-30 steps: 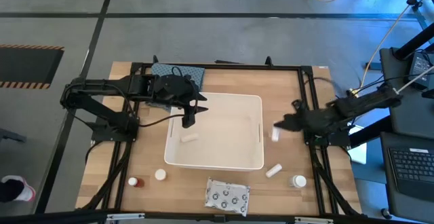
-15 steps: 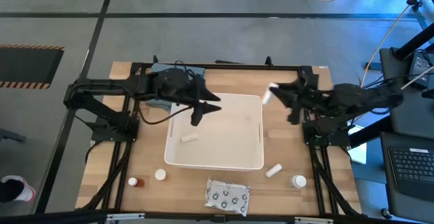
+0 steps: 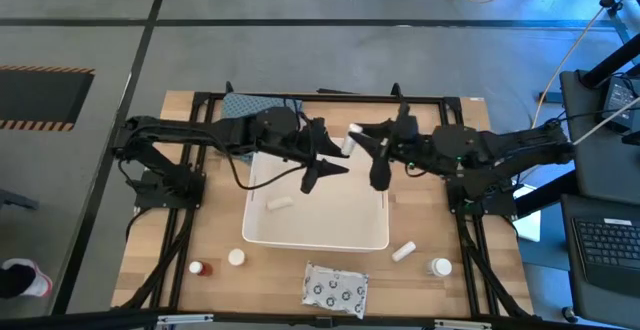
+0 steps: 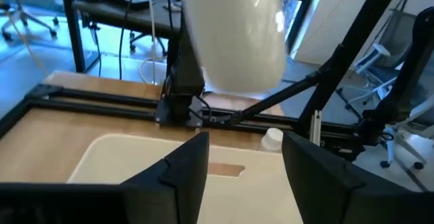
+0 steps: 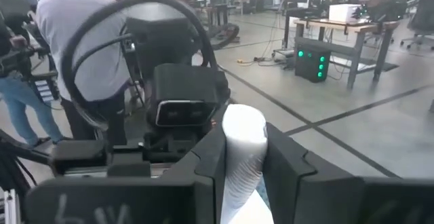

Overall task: Pick & place medical supplies in basket/bin
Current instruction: Put the top white rolled gauze into the white basket

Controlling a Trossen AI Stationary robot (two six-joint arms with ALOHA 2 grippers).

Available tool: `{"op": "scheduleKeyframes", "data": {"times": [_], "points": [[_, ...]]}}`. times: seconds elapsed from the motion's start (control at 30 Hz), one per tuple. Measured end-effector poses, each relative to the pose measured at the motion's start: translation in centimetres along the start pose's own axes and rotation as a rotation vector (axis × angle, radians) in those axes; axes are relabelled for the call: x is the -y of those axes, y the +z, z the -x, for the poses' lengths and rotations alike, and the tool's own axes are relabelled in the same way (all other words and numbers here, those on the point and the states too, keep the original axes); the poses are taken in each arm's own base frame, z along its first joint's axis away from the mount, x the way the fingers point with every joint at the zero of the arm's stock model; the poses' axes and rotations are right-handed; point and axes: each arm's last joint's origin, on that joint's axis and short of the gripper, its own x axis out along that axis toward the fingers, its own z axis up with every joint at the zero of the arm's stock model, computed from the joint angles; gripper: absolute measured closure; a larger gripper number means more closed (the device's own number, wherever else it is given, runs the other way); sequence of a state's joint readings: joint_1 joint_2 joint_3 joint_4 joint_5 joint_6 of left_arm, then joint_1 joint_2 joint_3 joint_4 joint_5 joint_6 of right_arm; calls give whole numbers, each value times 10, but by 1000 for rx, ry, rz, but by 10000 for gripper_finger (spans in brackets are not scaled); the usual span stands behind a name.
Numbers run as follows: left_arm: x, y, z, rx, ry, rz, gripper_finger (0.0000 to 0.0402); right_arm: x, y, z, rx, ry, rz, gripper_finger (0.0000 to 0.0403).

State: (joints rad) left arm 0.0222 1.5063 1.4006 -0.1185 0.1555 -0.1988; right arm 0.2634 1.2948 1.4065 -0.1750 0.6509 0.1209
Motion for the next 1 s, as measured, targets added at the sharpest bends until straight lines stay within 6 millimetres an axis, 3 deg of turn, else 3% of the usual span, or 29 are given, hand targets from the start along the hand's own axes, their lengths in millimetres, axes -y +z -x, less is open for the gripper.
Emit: {"op": "scheduleKeyframes", "data": {"times": [0.63,1.0], "points": [[-7,16,4,146,7,-17,224,-4,-6,-5,-59,41,-20,330],[-8,18,5,164,6,-23,327,-4,-8,-4,-76,42,19,311]]}}
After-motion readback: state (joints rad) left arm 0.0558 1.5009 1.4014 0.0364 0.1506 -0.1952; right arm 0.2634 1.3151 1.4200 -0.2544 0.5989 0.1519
